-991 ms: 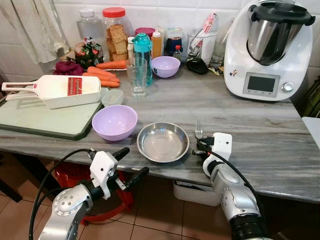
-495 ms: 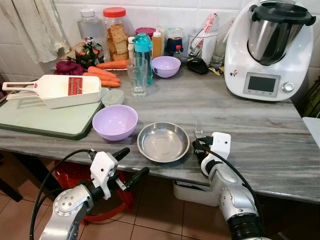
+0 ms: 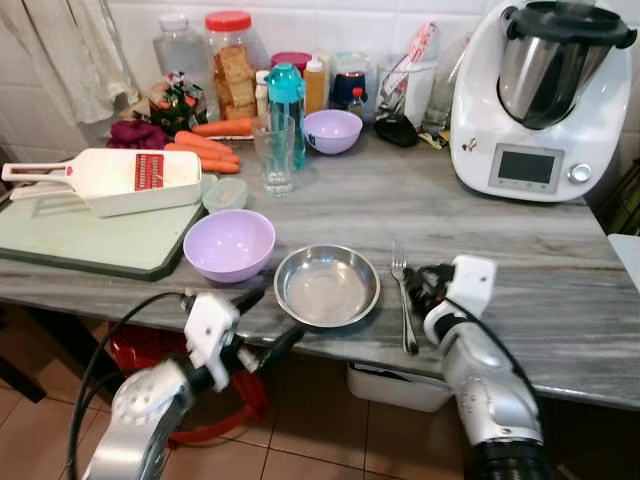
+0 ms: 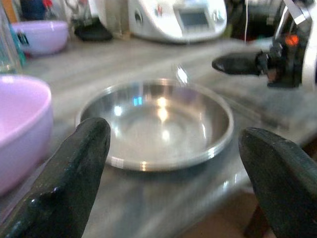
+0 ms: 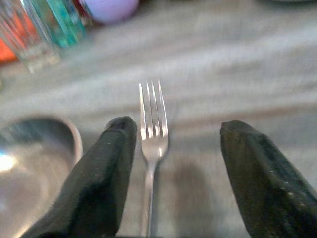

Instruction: Setting the table

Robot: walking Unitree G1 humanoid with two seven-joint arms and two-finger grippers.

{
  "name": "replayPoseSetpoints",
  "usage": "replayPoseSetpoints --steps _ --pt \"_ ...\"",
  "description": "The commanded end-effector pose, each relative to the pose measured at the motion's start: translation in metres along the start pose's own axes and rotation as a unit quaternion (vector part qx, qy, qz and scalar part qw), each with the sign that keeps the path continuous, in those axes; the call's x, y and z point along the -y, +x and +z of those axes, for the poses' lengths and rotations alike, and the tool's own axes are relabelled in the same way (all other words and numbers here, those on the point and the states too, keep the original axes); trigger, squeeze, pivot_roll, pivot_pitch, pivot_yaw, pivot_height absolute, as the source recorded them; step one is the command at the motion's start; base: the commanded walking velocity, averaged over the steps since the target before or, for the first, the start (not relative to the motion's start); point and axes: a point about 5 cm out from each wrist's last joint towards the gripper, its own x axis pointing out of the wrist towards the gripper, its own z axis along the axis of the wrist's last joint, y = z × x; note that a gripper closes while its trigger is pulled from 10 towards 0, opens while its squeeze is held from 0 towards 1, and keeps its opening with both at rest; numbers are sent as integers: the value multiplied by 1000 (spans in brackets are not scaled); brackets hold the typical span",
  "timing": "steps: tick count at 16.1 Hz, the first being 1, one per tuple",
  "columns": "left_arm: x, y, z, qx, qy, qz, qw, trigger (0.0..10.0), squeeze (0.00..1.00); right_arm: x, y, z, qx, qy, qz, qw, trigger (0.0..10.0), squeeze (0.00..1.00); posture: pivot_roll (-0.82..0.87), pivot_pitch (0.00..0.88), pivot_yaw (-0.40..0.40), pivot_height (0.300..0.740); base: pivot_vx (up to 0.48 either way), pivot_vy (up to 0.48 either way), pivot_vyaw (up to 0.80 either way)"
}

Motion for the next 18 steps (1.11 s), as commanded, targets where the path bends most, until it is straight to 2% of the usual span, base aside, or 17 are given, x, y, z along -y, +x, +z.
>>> replayPoseSetpoints --steps 1,3,6,7,9,11,16,17,18 --pt "-6 3 11 16 4 12 1000 10000 0 1 -3 9 15 -2 2 1000 10000 1000 -37 0 2 740 0 0 0" --pt "-14 8 20 31 2 31 999 10000 0 -1 -9 24 45 -13 15 999 10000 1000 -40 0 2 740 0 0 0" --pt "-30 15 34 67 -29 118 990 10000 0 -2 -25 36 68 -33 26 997 10000 1000 -46 0 4 740 0 0 0" --pt "-31 16 35 72 -32 134 988 10000 0 0 -28 36 71 -35 25 997 10000 1000 -45 0 5 740 0 0 0" --pt "-36 16 38 85 -32 205 975 10000 0 11 -42 34 80 -34 14 996 10000 1000 -42 0 7 740 0 0 0" --pt "-36 13 34 75 -28 259 963 10000 0 16 -51 30 74 -63 17 995 10000 1000 -38 0 3 740 0 0 0" --pt "-27 6 20 26 -18 306 952 10000 0 24 -58 27 68 -87 7 994 10000 1000 5 0 -37 740 0 0 0" --pt "-31 4 18 8 -7 327 945 10000 0 25 -56 26 62 -80 -5 995 10000 0 14 0 -41 740 0 0 0" --pt "-35 1 14 -12 -2 334 943 10000 0 25 -55 23 55 -72 -9 996 10000 0 16 0 -36 740 0 0 0"
